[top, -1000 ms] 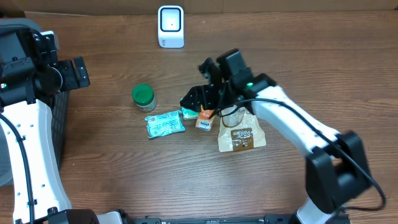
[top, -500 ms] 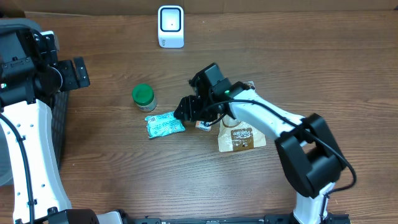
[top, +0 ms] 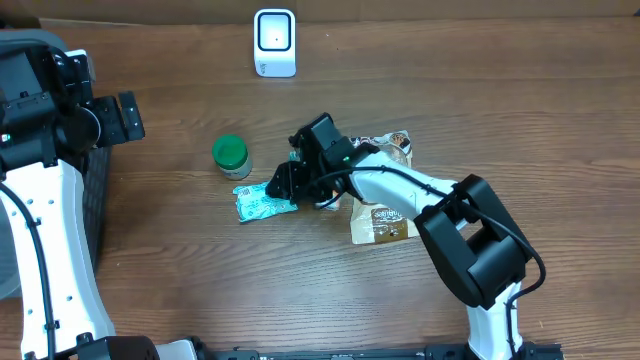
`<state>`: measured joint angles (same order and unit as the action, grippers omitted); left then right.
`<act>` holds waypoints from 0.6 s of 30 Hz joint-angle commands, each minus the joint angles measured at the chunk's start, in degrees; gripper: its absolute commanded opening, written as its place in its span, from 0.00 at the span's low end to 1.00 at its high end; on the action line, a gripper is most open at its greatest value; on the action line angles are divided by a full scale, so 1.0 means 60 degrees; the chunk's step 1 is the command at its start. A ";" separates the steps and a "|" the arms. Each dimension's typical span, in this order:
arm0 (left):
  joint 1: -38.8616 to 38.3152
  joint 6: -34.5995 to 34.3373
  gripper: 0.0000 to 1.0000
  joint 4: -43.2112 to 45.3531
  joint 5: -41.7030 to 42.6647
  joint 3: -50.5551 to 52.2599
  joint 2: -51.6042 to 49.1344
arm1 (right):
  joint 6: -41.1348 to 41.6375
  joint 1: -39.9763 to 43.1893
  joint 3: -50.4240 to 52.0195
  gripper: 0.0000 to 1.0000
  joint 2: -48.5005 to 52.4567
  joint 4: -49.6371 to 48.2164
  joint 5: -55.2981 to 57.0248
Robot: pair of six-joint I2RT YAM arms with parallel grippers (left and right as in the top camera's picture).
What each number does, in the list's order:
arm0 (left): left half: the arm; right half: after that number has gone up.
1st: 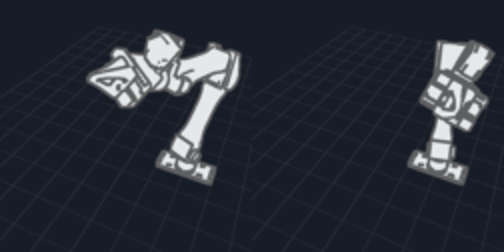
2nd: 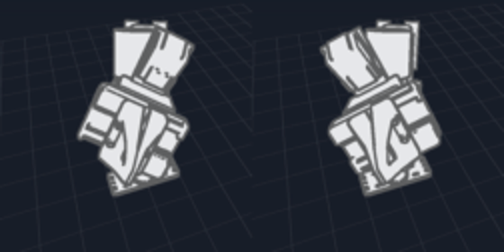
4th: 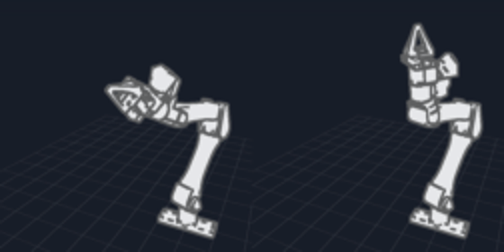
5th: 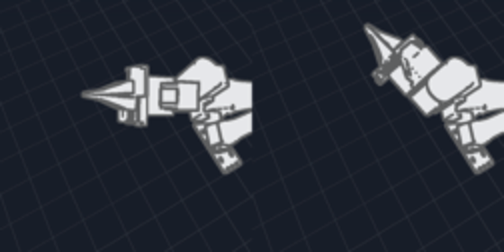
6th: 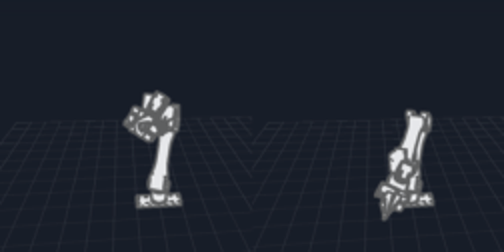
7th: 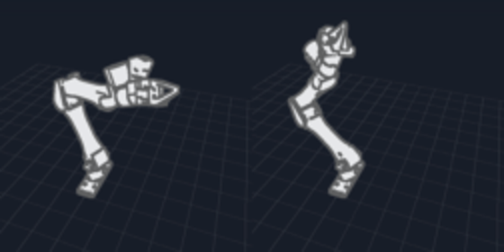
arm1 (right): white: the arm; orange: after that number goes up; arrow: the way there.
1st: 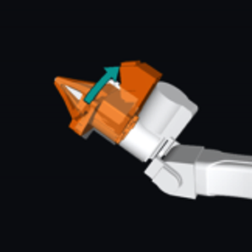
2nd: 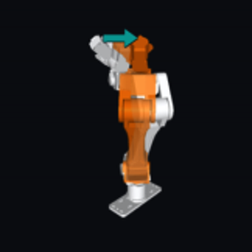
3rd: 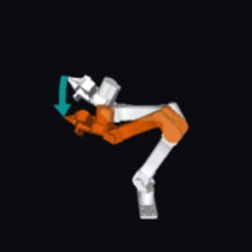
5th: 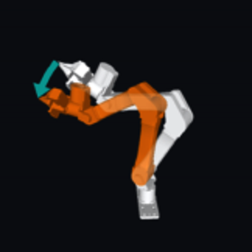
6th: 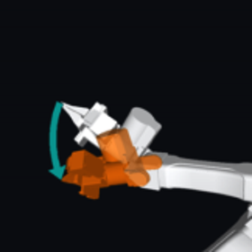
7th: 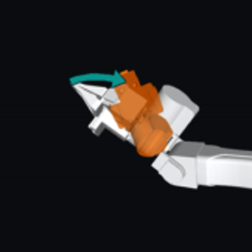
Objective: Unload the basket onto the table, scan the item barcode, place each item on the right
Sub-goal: 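Reach the right gripper to the green wipes pack and grasp it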
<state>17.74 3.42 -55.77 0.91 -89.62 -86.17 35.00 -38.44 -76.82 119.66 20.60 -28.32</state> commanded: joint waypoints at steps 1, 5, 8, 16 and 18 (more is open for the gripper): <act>0.0022 0.0146 1.00 0.0015 0.0098 -0.0062 -0.0058 | 0.0288 -0.0175 -0.0007 0.50 0.0229 -0.0073 0.0324; 0.0022 0.0146 0.99 0.0015 0.0098 -0.0062 -0.0058 | 0.0321 -0.0175 -0.0007 0.39 0.0313 -0.0066 0.0328; 0.0022 0.0146 1.00 0.0015 0.0098 -0.0062 -0.0058 | 0.0317 -0.0175 -0.0007 0.31 0.0313 -0.0069 0.0328; 0.0022 0.0146 0.99 0.0015 0.0098 -0.0062 -0.0058 | 0.0262 -0.0109 -0.0015 0.04 0.0262 -0.0073 0.0044; 0.0022 0.0146 1.00 0.0015 0.0098 -0.0062 -0.0058 | -0.0007 0.0004 -0.0029 0.04 0.0149 -0.0062 -0.0248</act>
<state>17.74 3.42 -55.77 0.91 -89.62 -86.17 36.71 -39.35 -76.82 120.92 20.51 -27.35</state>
